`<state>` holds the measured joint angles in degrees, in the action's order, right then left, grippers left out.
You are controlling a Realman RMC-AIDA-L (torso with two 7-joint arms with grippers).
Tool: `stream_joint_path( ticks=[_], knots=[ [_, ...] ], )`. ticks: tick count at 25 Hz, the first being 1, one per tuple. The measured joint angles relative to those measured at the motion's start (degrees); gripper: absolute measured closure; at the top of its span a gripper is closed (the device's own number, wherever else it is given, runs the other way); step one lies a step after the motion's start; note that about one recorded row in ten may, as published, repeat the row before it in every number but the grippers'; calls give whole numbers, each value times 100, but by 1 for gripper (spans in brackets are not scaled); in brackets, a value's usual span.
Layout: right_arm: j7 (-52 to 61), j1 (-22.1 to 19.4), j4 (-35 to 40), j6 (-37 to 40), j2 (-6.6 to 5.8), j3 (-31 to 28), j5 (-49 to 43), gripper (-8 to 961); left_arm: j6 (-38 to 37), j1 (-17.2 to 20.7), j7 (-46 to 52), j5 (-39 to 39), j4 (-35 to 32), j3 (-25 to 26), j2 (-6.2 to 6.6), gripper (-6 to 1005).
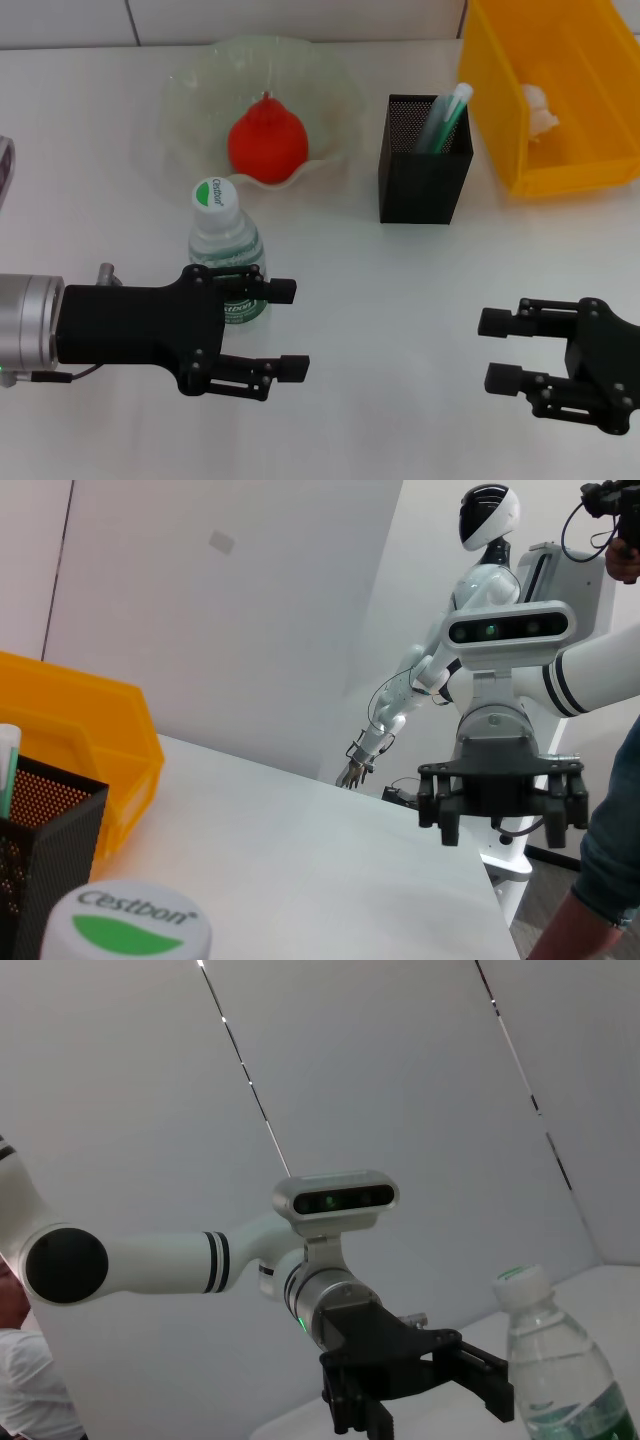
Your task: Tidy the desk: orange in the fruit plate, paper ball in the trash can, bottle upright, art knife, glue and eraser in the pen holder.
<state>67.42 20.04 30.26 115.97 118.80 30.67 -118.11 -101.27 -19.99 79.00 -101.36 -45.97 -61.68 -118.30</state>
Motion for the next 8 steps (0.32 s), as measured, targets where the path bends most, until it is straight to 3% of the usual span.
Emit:
stream_joint_path(
  ticks=[8],
  knots=[
    [-3,31,-60,-264,3,0,-14,395,-7,4,-5,2,0,-2,-2,153]
  ],
)
